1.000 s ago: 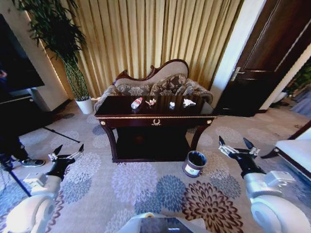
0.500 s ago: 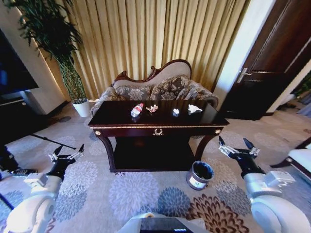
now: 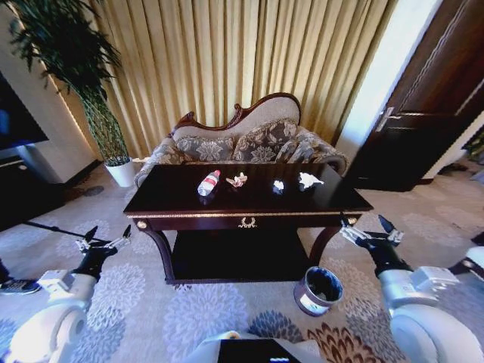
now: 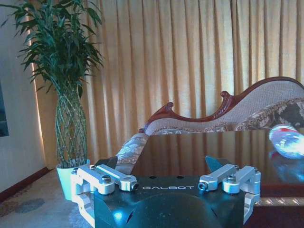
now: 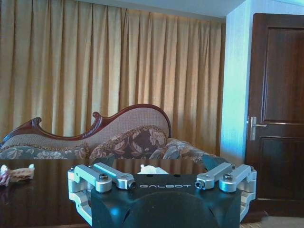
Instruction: Move to the front of the table and place the trash on the table into the trash bin.
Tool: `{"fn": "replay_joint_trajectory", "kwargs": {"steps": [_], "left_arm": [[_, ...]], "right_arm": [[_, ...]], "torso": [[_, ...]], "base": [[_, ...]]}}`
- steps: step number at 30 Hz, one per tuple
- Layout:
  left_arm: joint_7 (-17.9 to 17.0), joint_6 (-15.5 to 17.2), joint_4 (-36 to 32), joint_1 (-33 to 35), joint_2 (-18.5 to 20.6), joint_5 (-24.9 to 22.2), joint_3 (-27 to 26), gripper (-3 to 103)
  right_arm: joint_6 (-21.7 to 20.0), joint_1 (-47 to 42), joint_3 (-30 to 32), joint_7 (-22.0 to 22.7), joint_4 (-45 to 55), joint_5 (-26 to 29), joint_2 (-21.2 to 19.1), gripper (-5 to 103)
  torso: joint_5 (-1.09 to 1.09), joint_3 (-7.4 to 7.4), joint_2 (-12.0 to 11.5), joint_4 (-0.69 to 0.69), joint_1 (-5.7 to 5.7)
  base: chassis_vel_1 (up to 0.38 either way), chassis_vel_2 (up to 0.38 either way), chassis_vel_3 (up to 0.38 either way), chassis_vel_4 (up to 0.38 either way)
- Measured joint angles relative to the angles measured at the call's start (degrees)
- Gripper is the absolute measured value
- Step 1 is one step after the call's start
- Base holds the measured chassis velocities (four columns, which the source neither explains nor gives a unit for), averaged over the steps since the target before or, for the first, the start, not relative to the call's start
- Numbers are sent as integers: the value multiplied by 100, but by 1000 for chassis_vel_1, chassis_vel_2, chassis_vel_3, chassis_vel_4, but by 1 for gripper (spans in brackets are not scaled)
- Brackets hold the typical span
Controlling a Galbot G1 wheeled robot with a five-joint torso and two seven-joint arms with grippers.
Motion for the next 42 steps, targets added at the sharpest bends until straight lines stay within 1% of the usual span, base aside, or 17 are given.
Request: {"fn": "replay_joint_trajectory", "kwargs": {"steps": [7, 9, 12, 15, 16, 20, 21, 24, 26, 27, 30, 31, 34, 37, 40, 42], "left_arm": [[0, -6, -1, -2, -5, -4, 15, 100], [0, -68, -5, 21, -4, -36, 17, 100], [-2, -162, 15, 35, 27, -151, 25, 100], [-24, -185, 22, 34, 159, -360, 18, 100], [-24, -185, 22, 34, 159, -360, 18, 100], [-62, -168, 172, -97, 310, -618, -103, 100], [-62, -168, 172, -97, 310, -618, -103, 100], [-106, -52, 202, -222, 354, -627, -189, 100], [-184, 56, 129, -278, 367, -635, -305, 100], [-184, 56, 129, -278, 367, -635, -305, 100], [-292, 242, -43, -274, 343, -651, -380, 100], [-336, 290, -101, -266, 325, -649, -381, 100], [-369, 339, -207, -230, 304, -620, -381, 100], [-385, 350, -337, -165, 303, -456, -359, 100], [-437, 350, -417, -115, 315, -479, -375, 100], [-493, 345, -475, -40, 338, -624, -430, 100]], "right_arm": [[1, 6, -44, -7, -23, -107, 28, 100], [2, 30, -66, -4, -29, -133, 96, 100], [3, 84, -80, 4, -23, -35, 68, 100], [-110, 145, -106, 81, 35, 296, -151, 100], [-110, 145, -106, 81, 35, 296, -151, 100], [-500, 517, -243, 267, -76, 814, -568, 100], [-500, 517, -243, 267, -76, 814, -568, 100], [-610, 857, -326, 350, -339, 1081, -951, 100], [-631, 1212, -409, 433, -676, 1273, -1324, 100], [-631, 1212, -409, 433, -676, 1273, -1324, 100], [-633, 1483, -502, 443, -970, 1371, -1641, 100], [-638, 1518, -519, 437, -1033, 1380, -1697, 100], [-652, 1600, -592, 428, -1156, 1366, -1759, 100], [-750, 1822, -750, 436, -1287, 1396, -1851, 100], [-772, 2011, -857, 447, -1380, 1441, -1920, 100], [-706, 2183, -962, 398, -1505, 1538, -2043, 100]], "torso": [[0, 0, 0, 0, 0], [1, 1, -1, -2, 1], [2, 2, -2, 0, 4], [-2, 0, -1, 0, 1], [-2, 0, -1, 0, 1], [1, -2, 3, -1, -6], [1, -2, 3, -1, -6], [0, -1, 2, 0, -5], [1, 1, 0, 1, -1], [1, 1, 0, 1, -1], [2, 1, -1, 2, 1], [0, 1, -1, 1, 1], [1, 0, 0, -1, 0], [0, 0, 0, -1, -1], [2, 0, 0, 0, -1], [1, 0, 0, 1, -1]], "base": [[-186, 195, 184, -195], [-170, 155, 144, -161], [-102, 123, 82, -72], [-15, 8, 11, -21], [0, 0, 0, 0], [12, -19, -27, 10], [28, -46, -53, 29], [0, 0, 0, 0], [0, 0, 0, 0], [0, 0, 0, 0], [0, 0, 0, 0], [0, 0, 0, 0], [0, 0, 0, 0], [0, 0, 0, 0], [0, 0, 0, 0], [0, 0, 0, 0]]}}
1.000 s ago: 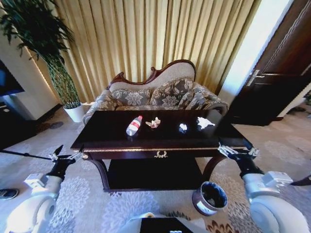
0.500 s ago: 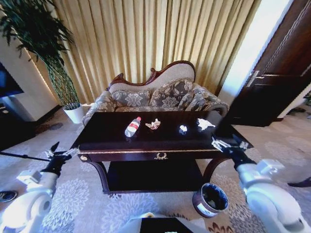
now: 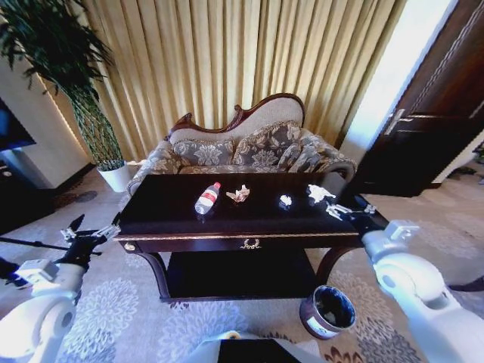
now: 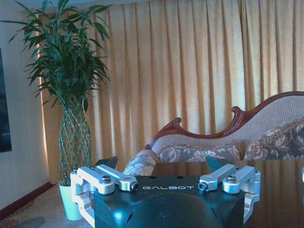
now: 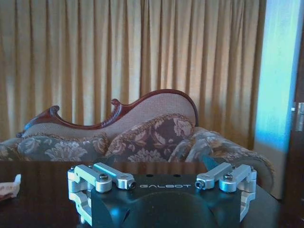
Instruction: Move to the front of the table and place the trash on the table into the trash bin.
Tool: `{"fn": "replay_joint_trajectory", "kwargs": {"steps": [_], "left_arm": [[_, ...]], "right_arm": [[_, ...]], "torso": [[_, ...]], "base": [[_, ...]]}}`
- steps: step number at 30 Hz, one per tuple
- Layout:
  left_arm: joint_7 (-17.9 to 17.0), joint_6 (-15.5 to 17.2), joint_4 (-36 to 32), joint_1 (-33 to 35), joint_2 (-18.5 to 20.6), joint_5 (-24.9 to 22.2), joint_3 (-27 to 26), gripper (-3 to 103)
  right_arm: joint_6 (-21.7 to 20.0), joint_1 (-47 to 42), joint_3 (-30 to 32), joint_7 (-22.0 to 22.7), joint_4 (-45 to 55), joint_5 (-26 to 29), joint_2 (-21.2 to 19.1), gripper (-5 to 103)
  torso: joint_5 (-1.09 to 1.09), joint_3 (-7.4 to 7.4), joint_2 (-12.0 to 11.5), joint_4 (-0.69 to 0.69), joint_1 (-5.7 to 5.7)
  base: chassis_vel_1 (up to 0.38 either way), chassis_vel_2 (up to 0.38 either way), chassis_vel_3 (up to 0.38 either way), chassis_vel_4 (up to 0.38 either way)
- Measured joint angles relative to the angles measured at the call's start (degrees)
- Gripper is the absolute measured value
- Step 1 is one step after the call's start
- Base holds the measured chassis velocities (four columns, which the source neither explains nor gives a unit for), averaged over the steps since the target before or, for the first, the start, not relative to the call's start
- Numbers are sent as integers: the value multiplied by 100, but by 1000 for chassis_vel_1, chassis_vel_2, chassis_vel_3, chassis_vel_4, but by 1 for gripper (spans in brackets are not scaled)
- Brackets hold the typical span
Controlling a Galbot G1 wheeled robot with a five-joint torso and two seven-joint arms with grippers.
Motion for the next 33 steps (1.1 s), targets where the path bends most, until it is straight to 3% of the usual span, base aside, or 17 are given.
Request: {"fn": "replay_joint_trajectory", "kwargs": {"steps": [6, 14, 22, 30, 33], "left_arm": [[-51, -57, -14, 75, -23, -69, 51, 100], [-48, -65, -132, 39, -138, 8, 127, 100], [-36, -42, -226, 44, -189, 71, 93, 100], [-31, -3, -371, 101, -243, 134, 98, 100], [-30, 34, -477, 124, -269, 156, 98, 100]], "right_arm": [[293, 506, -541, -357, -727, -50, -264, 100], [193, 1107, -1061, -378, -1281, -38, -433, 100], [-143, 2743, -2376, -86, -2268, 463, -565, 100], [-377, 3531, -3055, 73, -2774, 474, -467, 100], [-631, 3788, -3265, 404, -2923, 506, -356, 100]], "torso": [[1, 0, 0, 0, -1], [0, 0, 0, -2, 0], [-1, 0, 0, 1, 0], [-1, 0, 0, -1, 0], [-1, 0, 0, -2, 0]], "base": [[0, 0, 0, 0], [0, 0, 0, 0], [0, 0, 0, 0], [0, 0, 0, 0], [0, 0, 0, 0]]}}
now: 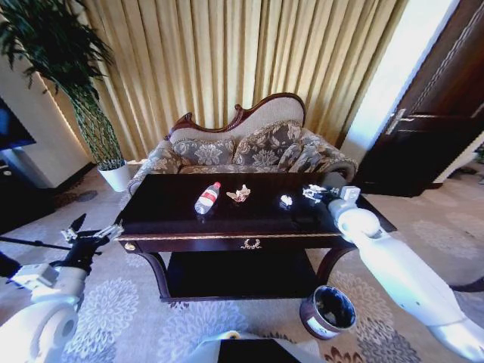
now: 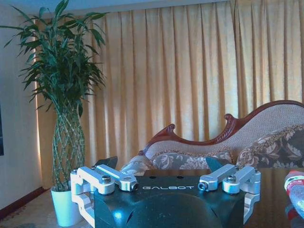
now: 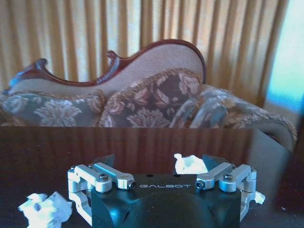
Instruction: Move to the front of the table and place the trash on the table into the trash bin.
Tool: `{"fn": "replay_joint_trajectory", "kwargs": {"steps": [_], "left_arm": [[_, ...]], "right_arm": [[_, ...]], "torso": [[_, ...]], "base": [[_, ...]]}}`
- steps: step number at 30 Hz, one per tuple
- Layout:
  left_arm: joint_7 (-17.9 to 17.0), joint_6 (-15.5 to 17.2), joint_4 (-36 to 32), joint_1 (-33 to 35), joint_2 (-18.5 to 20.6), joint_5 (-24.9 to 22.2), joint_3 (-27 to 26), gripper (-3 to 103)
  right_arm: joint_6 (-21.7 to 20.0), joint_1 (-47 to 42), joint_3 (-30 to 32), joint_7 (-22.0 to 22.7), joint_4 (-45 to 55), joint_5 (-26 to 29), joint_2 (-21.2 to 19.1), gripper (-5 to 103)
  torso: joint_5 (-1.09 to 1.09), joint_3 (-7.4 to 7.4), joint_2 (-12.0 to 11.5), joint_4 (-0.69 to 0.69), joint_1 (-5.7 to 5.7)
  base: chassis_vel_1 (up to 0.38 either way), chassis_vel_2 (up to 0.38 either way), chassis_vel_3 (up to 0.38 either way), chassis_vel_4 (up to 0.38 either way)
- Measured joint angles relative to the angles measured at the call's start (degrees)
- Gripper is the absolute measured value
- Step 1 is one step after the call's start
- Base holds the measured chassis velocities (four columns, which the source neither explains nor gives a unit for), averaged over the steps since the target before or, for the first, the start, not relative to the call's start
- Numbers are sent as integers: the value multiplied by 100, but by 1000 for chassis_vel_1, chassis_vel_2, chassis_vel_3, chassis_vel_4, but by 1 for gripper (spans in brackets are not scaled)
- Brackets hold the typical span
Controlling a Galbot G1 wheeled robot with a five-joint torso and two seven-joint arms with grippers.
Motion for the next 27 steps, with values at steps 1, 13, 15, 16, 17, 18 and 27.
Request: {"fn": "replay_joint_trajectory", "kwargs": {"steps": [1, 13, 15, 16, 17, 18, 27], "left_arm": [[1, 9, -21, 7, -5, 1, 0, 100], [2, 23, -24, 20, -4, 7, -7, 100], [2, 22, -23, 16, -5, 9, -1, 100], [2, 23, -24, 16, -5, 9, 1, 100], [2, 23, -29, 16, -5, 9, 1, 100], [2, 23, -35, 16, -5, 9, 0, 100], [1, 20, -40, 5, -11, 22, 1, 100]], "right_arm": [[-68, 82, -50, 98, -58, 30, 42, 100], [-306, 697, -430, 379, -756, 24, 200, 100], [-307, 755, -451, 393, -865, 17, 227, 100], [-307, 800, -463, 411, -960, 17, 258, 100], [-314, 826, -466, 437, -1018, 29, 282, 100], [-330, 839, -467, 466, -1056, 48, 299, 100], [-466, 844, -431, 514, -1096, 215, 359, 101]], "torso": [[1, 0, 0, 1, 0], [0, 0, 0, 1, 0], [0, 0, 0, 1, 0], [0, 0, 0, 1, 0], [0, 0, 0, 1, 0], [0, 0, 0, 1, 0], [0, 0, 0, 1, 0]], "base": [[0, 0, 0, 0], [0, 0, 0, 0], [0, 0, 0, 0], [0, 0, 0, 0], [0, 0, 0, 0], [0, 0, 0, 0], [0, 0, 0, 0]]}}
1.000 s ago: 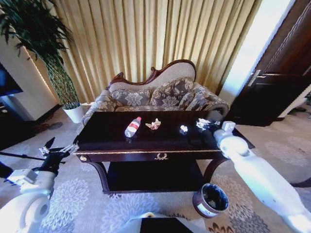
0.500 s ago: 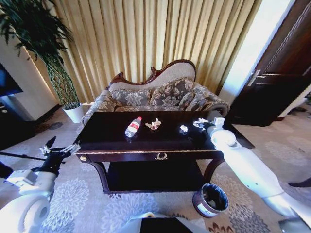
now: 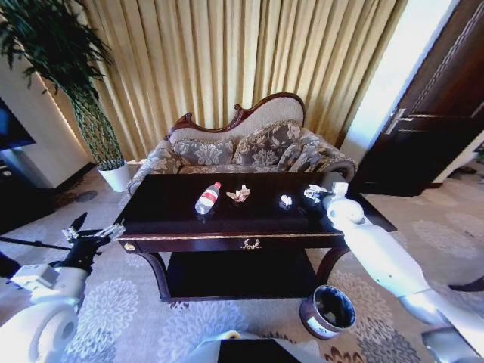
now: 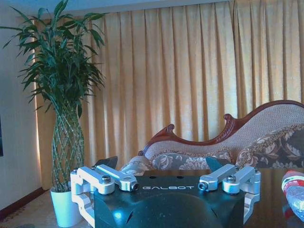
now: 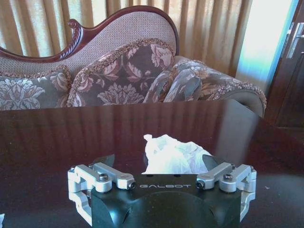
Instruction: Move to the front of the table and place the trash on the table into the trash bin.
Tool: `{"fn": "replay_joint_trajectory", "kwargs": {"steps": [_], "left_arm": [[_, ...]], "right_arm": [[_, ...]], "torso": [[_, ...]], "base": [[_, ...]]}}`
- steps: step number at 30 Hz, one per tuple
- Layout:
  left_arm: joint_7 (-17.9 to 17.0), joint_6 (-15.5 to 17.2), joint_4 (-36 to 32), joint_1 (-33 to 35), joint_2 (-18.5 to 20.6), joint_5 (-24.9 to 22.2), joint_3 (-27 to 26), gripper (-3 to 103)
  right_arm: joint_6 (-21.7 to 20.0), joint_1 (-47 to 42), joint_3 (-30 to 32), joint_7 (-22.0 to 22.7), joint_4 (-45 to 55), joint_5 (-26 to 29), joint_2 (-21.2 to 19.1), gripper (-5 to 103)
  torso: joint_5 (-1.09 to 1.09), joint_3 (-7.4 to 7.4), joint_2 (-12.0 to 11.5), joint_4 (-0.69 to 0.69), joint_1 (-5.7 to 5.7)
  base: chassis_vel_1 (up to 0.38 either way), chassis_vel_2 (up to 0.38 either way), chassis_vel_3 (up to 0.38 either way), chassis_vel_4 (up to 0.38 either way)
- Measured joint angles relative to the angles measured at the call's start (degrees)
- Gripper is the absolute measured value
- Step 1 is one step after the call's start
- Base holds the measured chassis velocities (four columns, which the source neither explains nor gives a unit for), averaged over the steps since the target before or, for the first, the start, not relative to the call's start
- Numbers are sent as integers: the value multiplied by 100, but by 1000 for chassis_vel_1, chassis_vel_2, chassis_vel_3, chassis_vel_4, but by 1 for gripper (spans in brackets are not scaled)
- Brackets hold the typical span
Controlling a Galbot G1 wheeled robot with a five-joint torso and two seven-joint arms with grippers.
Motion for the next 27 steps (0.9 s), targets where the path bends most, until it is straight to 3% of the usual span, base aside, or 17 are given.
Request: {"fn": "replay_joint_trajectory", "kwargs": {"steps": [3, 7, 10, 11, 15, 16, 17, 19, 20, 22, 25, 27], "left_arm": [[0, 0, -1, -2, 0, 1, 0, 100], [-2, 1, -12, -3, 10, -1, -19, 100], [-3, 1, -19, -3, 12, -3, -24, 100], [-3, 2, -30, -1, 16, -6, -25, 100], [-4, 3, -42, -1, 23, -9, -26, 100], [-6, 3, -51, -2, 29, -12, -27, 100], [-9, 6, -59, -9, 43, -19, -29, 100], [-10, 8, -66, -12, 43, -20, -29, 100], [-10, 10, -74, -12, 43, -21, -28, 100], [-10, 11, -76, -12, 43, -22, -28, 100], [-12, 13, -77, -6, 46, -27, -36, 100], [-13, 13, -77, -5, 54, -30, -43, 100]], "right_arm": [[-10, 0, 4, 0, -4, 13, 11, 98], [-22, -31, 11, 0, -27, 14, 45, 77], [-23, -53, 13, 0, -32, 12, 52, 72], [-23, -59, 18, -1, -37, 9, 53, 61], [-23, -58, 27, -3, -47, 8, 53, 56], [-23, -55, 30, -5, -54, 8, 50, 50], [-13, -49, 38, -12, -62, 7, 37, 34], [-6, -47, 42, -15, -62, 7, 34, 28], [-2, -46, 43, -17, -61, 7, 34, 18], [1, -46, 44, -17, -56, 8, 34, 18], [14, -55, 48, -19, -7, 20, 36, 3], [20, -61, 53, -21, 17, 27, 36, 1]], "torso": [[0, 0, 0, 0, 0], [0, 0, 0, 0, 0], [0, 0, 0, 0, 0], [0, 0, 0, 0, 0], [0, 0, 0, 0, 0], [0, 0, 0, 0, 0], [0, 0, 0, 0, 0], [0, 0, 0, 0, 0], [0, 0, 0, 0, 0], [1, 0, 0, 0, 0], [0, 0, 0, 0, 0], [0, 0, 0, 0, 0]], "base": [[0, 0, 0, 0], [0, 0, 0, 0], [0, 0, 0, 0], [0, 0, 0, 0], [0, 0, 0, 0], [0, 0, 0, 0], [0, 0, 0, 0], [0, 0, 0, 0], [0, 0, 0, 0], [0, 0, 0, 0], [0, 0, 0, 0], [0, 0, 0, 0]]}}
